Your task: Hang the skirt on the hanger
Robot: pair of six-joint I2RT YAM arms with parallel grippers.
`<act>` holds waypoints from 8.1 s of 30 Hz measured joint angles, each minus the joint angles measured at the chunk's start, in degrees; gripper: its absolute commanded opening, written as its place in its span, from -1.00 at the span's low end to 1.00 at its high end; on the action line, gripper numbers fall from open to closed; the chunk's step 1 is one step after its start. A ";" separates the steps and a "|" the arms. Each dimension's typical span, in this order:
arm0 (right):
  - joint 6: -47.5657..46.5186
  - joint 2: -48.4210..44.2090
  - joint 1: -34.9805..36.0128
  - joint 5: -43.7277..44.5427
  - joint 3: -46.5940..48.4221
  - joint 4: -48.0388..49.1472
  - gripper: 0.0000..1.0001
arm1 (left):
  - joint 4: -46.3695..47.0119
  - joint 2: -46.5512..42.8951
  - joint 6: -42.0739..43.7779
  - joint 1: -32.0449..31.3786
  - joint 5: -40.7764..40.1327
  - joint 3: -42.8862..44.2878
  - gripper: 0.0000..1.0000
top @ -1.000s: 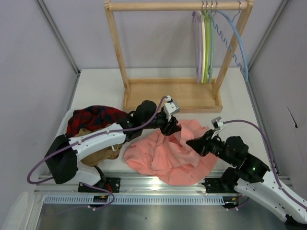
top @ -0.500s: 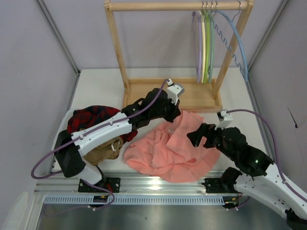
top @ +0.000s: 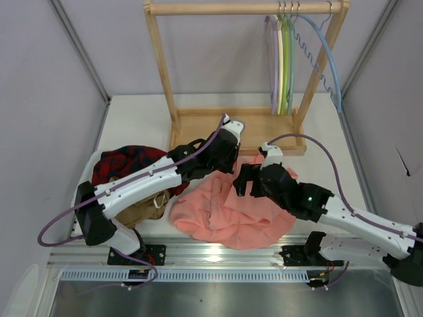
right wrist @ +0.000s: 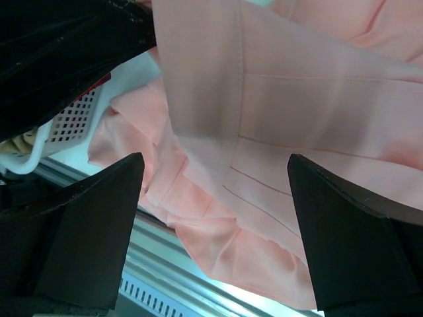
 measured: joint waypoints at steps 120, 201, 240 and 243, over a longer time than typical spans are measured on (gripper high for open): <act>1.53 -11.58 -2.62 6.10 -13.20 6.45 -1.00 | 4.02 -9.01 9.29 0.15 8.48 -4.11 -0.95; -1.33 -14.86 -14.23 -6.84 -18.23 9.51 -1.00 | 25.57 8.59 -25.75 -1.11 6.54 -11.30 -0.50; -1.38 -12.66 -14.86 -4.07 -17.88 8.22 -1.00 | 9.99 -2.40 -7.56 5.38 17.46 -6.19 -0.99; -1.38 -13.62 -14.88 -4.17 -17.88 8.11 -1.00 | 7.96 -4.00 -5.70 5.84 18.47 -6.05 -1.00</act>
